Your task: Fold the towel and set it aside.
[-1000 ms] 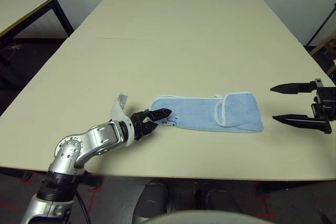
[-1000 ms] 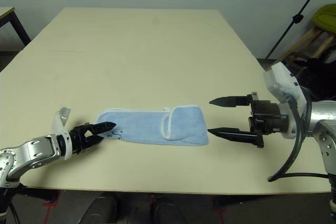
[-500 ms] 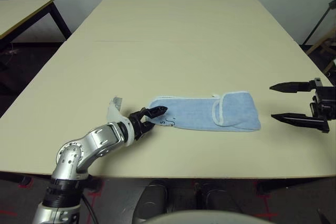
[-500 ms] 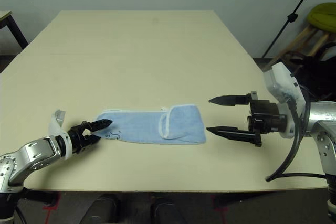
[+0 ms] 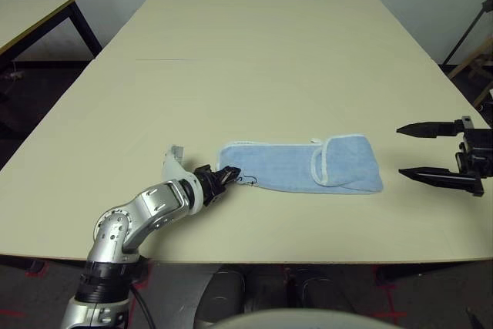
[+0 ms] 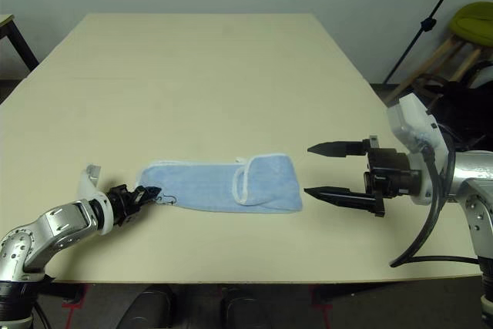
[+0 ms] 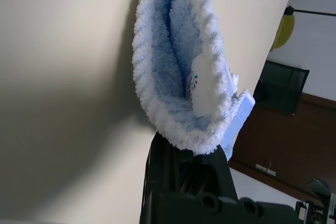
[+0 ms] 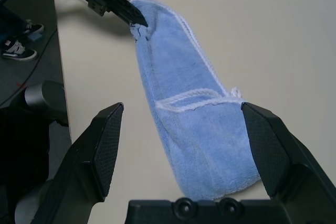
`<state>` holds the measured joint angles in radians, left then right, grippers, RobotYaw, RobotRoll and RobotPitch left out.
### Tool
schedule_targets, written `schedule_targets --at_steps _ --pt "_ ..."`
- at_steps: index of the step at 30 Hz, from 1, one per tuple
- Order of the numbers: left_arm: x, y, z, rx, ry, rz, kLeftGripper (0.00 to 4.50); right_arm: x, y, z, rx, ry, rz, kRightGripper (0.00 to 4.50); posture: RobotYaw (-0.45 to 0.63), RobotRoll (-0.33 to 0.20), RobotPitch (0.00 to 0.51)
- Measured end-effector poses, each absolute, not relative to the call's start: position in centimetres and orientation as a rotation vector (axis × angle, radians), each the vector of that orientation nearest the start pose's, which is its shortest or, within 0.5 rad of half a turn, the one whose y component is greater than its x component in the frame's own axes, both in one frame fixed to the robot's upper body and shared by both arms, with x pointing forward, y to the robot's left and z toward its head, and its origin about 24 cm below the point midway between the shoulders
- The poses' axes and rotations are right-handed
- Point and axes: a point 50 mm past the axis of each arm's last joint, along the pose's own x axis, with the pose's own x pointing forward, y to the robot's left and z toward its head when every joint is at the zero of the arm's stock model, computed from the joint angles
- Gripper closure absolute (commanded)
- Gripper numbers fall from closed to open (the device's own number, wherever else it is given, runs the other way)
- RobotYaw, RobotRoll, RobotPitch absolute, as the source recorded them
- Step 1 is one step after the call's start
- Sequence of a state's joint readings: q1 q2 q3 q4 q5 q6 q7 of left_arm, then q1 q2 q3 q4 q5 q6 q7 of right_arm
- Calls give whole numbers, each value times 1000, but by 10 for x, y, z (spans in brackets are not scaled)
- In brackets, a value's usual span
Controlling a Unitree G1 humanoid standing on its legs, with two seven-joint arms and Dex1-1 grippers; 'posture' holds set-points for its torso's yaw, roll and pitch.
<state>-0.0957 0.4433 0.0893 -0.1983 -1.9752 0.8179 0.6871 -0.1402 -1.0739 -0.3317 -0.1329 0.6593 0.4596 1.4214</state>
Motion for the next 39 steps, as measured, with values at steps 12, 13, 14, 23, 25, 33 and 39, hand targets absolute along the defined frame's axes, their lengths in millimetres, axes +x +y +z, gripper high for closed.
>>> schedule_targets --at_steps 12,13,14,23,25,33,39 --pt "233 176 114 -1021 690 -266 4456 226 -276 201 -300 244 1239 0 142 0 60" --pt "232 179 115 -1022 680 -255 4456 226 -276 199 -294 242 1241 0 142 0 60" --pt "230 182 116 -1020 672 -245 4456 226 -276 198 -291 241 1241 0 155 0 62" --pt "218 197 122 -1031 590 -170 4456 230 -277 193 -285 272 1267 0 195 0 69" --pt "216 205 123 -1008 585 -146 4456 232 -278 195 -290 266 1265 0 202 0 71" --pt "212 213 135 -912 546 -229 4456 232 -280 190 -284 282 1278 0 205 0 70" --pt "224 178 162 -737 557 -578 4456 232 -279 186 -271 291 1284 0 189 0 70"
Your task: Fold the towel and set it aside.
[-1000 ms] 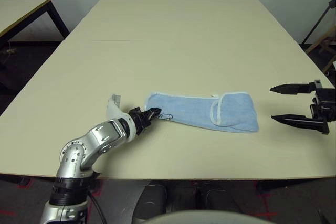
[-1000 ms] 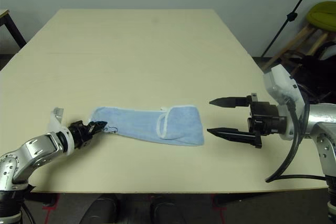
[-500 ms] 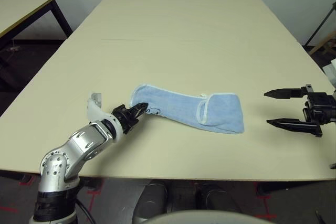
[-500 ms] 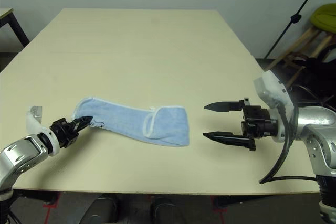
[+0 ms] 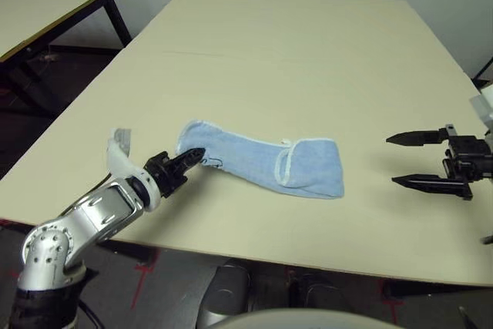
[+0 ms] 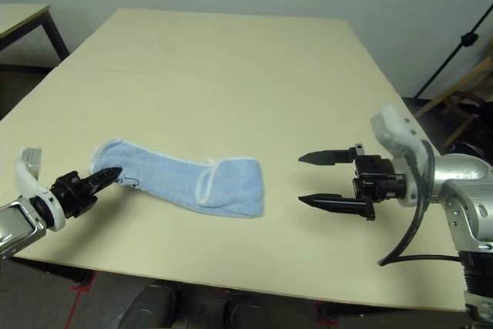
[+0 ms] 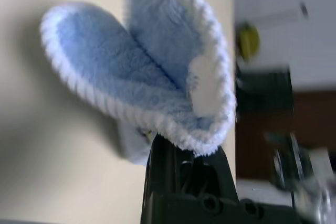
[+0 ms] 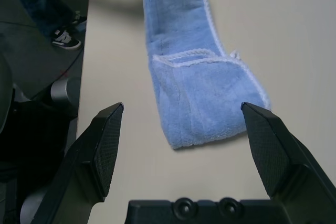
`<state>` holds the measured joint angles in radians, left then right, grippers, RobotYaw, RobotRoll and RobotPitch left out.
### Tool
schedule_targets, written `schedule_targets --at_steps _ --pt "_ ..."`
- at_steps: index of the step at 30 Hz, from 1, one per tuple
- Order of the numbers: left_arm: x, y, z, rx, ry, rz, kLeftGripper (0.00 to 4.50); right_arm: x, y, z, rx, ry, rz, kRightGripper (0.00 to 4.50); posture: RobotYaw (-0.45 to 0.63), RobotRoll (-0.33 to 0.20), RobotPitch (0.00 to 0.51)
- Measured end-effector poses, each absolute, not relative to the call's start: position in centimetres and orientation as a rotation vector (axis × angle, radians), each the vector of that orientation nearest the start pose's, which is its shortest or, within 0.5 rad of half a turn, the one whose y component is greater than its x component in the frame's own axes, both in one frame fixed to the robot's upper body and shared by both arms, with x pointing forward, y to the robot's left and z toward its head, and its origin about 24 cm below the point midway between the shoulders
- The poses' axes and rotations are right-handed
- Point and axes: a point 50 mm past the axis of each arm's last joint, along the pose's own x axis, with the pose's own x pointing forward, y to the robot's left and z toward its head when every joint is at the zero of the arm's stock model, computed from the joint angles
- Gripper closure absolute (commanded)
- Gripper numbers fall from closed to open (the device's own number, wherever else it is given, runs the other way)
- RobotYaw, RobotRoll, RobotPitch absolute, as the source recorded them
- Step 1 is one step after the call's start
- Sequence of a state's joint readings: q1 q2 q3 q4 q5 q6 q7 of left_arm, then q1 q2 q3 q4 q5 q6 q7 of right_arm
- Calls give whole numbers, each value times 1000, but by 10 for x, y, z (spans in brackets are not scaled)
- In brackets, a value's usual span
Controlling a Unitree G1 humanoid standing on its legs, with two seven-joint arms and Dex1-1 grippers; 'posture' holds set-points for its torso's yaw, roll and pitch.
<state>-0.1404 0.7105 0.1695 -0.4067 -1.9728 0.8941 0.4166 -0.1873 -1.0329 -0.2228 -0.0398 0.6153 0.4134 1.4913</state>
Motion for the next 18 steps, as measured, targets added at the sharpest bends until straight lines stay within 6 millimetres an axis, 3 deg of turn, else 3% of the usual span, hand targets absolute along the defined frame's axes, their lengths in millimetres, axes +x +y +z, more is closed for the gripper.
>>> schedule_targets --at_steps 7,12,18 --pt "242 134 172 -548 621 -931 4456 227 -283 180 -258 313 1262 0 153 0 70" --pt "250 111 152 -440 723 -1052 4456 221 -287 180 -264 331 1237 0 137 0 72" --pt "272 80 143 -327 731 -1136 4456 216 -288 180 -265 334 1211 0 106 0 79"
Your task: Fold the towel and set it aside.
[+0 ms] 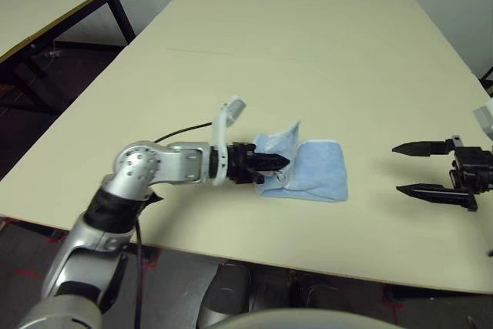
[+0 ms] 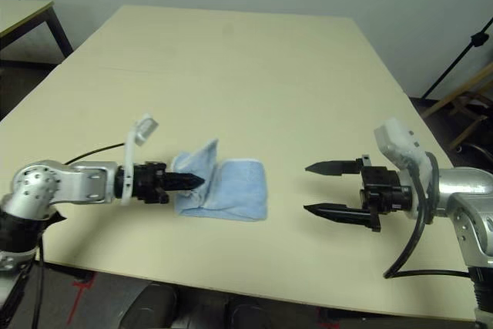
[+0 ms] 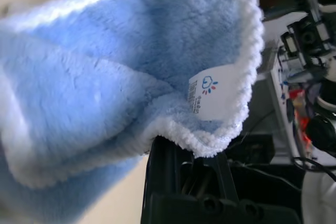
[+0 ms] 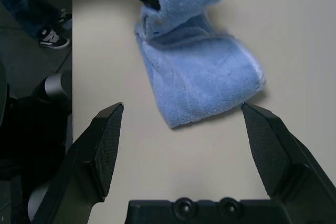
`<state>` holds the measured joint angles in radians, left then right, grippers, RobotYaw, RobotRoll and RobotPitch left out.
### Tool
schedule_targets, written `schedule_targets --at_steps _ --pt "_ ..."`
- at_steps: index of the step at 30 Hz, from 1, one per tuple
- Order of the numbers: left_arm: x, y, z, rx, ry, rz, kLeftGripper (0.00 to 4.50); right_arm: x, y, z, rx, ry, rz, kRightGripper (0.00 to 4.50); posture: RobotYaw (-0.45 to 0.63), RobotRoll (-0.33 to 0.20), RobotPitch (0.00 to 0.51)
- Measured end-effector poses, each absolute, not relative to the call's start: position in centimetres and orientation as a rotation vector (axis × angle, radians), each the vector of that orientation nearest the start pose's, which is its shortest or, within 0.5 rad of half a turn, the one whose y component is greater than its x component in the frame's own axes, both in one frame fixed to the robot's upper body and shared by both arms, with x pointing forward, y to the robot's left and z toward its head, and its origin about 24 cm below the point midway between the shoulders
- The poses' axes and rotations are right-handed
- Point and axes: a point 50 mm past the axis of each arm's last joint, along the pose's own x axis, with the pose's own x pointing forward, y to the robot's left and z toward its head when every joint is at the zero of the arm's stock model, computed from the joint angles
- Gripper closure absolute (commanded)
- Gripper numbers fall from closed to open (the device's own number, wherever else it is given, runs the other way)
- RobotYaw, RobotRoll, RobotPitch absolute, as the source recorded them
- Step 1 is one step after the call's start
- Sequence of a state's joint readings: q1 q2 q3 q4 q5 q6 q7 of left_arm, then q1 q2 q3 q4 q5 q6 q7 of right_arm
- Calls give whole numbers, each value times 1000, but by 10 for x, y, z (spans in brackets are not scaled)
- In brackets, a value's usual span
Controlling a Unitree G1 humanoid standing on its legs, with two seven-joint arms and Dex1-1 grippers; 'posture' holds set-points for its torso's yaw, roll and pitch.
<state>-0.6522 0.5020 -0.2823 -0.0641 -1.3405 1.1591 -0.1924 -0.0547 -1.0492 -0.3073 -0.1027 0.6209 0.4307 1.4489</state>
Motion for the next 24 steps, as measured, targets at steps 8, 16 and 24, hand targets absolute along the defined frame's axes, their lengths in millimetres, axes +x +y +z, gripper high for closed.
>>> schedule_targets --at_steps 8,16,24 --pt "285 52 134 -241 732 -1222 4456 212 -290 180 -262 343 1184 0 97 0 79" --pt "279 40 125 -123 750 -1303 2683 212 -287 181 -270 339 1186 0 111 0 74" --pt "280 48 166 112 580 -1358 15 219 -286 186 -273 314 1194 0 139 0 70"
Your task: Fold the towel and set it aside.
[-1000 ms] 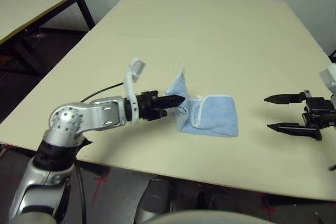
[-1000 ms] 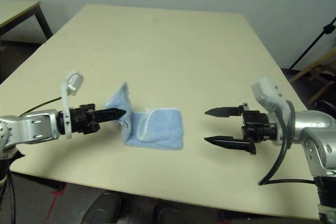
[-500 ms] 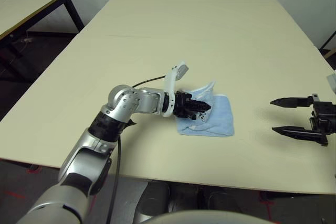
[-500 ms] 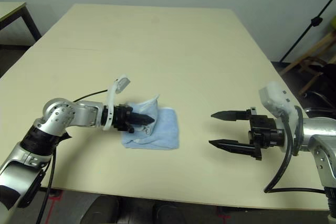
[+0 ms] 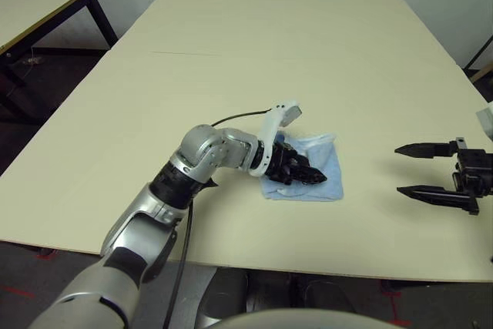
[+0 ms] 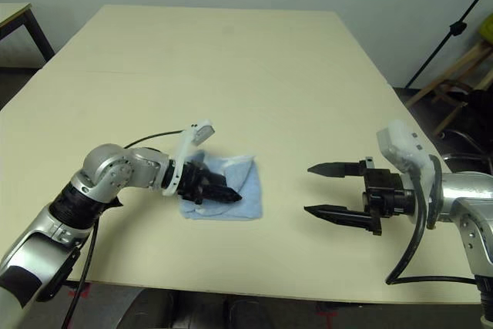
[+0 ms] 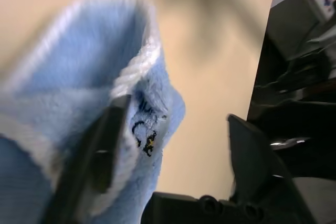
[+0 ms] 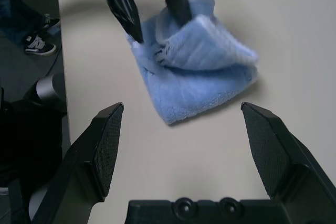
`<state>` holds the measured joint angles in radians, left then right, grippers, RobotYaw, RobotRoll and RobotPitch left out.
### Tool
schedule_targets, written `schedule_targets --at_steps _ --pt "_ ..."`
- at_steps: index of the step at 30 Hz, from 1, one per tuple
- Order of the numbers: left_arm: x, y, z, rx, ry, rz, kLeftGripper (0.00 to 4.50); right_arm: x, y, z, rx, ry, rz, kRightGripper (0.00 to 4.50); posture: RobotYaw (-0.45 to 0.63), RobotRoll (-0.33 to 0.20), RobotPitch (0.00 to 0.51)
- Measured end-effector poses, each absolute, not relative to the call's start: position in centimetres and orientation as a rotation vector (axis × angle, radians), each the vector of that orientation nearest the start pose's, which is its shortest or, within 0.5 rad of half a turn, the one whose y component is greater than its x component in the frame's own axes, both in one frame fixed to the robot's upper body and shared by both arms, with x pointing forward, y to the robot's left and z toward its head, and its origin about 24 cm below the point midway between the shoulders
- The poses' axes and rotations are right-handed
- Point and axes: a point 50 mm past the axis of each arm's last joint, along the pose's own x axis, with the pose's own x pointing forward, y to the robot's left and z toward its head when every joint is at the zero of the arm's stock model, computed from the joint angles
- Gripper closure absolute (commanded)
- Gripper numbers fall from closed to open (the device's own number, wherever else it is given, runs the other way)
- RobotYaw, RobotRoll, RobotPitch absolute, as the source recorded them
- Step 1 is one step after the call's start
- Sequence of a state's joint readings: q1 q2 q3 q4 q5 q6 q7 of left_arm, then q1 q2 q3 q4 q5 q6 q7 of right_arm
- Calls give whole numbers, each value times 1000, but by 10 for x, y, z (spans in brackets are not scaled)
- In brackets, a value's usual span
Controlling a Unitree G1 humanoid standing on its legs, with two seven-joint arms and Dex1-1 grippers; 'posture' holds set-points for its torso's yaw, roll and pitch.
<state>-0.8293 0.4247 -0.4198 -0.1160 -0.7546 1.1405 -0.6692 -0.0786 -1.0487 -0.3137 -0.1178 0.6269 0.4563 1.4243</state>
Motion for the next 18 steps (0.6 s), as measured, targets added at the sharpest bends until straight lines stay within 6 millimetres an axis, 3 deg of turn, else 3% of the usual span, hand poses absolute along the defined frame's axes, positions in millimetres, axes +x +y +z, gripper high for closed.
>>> schedule_targets --at_steps 3,7,14,18 --pt "278 62 185 129 516 -1349 15 224 -281 189 -260 278 1205 0 151 0 67" --pt "274 100 202 108 449 -1264 15 234 -269 192 -222 225 1214 0 160 0 65" --pt "267 155 167 70 425 -1083 15 254 -221 186 -269 195 1286 0 179 0 67" --pt "262 174 153 60 393 -1029 15 261 -194 167 -346 224 1323 0 186 0 71"
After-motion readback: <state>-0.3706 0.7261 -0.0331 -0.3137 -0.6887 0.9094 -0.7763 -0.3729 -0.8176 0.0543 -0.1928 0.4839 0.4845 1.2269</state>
